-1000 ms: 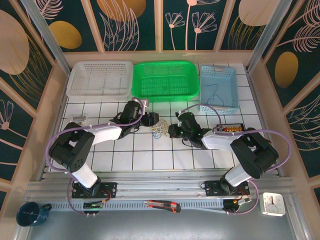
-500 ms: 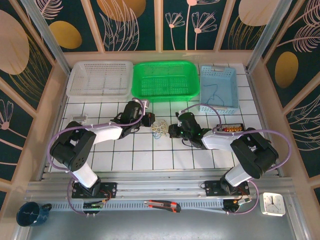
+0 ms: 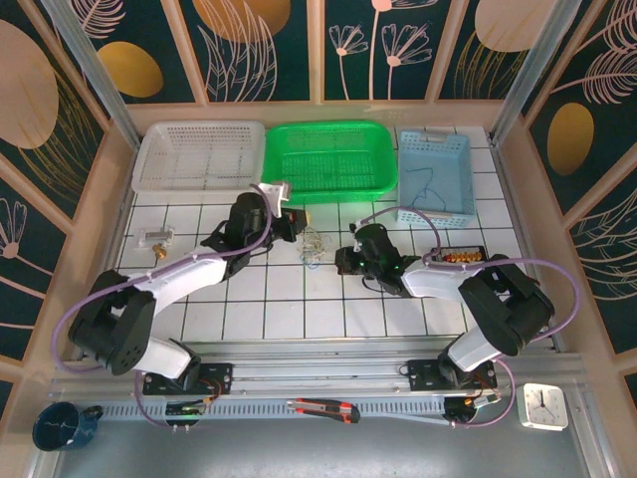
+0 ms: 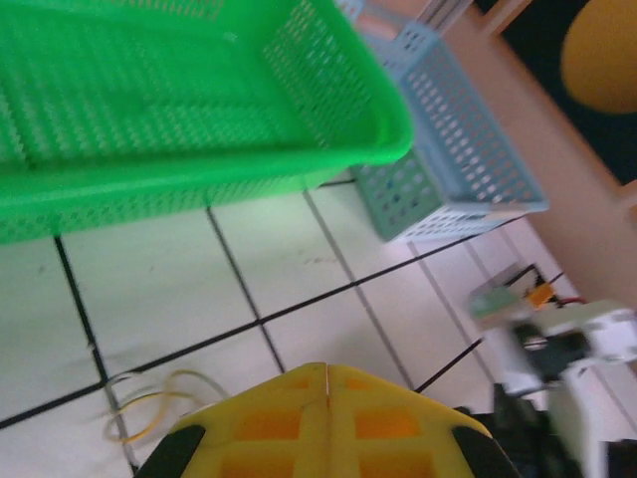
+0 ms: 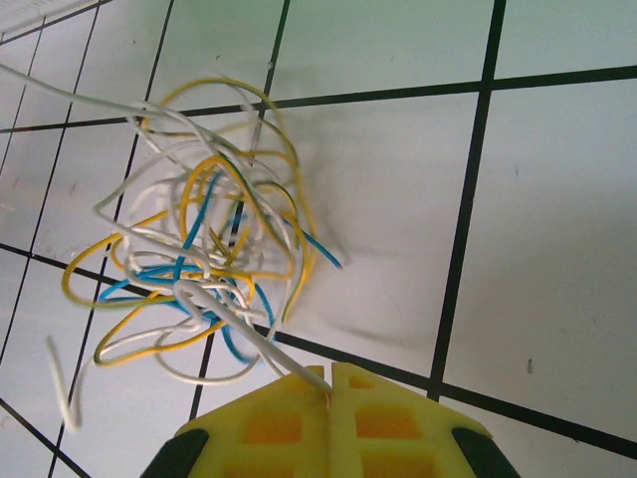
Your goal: Untangle the cables
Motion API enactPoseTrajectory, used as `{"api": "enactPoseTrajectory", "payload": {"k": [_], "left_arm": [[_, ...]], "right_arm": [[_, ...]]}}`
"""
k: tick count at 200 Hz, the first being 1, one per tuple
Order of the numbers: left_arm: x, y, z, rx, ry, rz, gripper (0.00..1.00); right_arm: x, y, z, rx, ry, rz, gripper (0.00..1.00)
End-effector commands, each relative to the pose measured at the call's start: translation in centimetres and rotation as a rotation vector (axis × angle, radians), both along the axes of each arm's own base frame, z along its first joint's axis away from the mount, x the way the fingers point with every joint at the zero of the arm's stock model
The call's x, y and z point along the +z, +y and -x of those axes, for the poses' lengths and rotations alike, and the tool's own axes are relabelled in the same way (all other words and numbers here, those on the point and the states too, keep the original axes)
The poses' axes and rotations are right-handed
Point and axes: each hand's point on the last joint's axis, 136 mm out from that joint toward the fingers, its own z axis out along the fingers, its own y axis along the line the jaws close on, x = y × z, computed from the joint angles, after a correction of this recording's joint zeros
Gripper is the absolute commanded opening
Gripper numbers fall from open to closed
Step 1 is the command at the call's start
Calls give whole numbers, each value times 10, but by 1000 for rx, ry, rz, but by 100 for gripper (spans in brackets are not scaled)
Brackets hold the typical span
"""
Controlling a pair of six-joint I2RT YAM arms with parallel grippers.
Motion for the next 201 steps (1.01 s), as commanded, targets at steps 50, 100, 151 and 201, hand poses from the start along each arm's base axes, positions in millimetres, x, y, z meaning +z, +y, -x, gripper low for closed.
{"api": "enactPoseTrajectory", "payload": {"k": [50,100,151,201], "left_arm": [[45,-5,6,-49,-84,79,0],[56,-7,9,-59,-87,129,0],[60,-7,9,-56,-81,149,0],[68,-9,11,-61,-82,174,0]], "right_arm": [[36,0,-1,13,-89,-23,47],[77,-5,-1,14,-194,-64,64],[81,12,-15,37,-221,-82,65],[94,37,-39,45,-278,-131,66]]}}
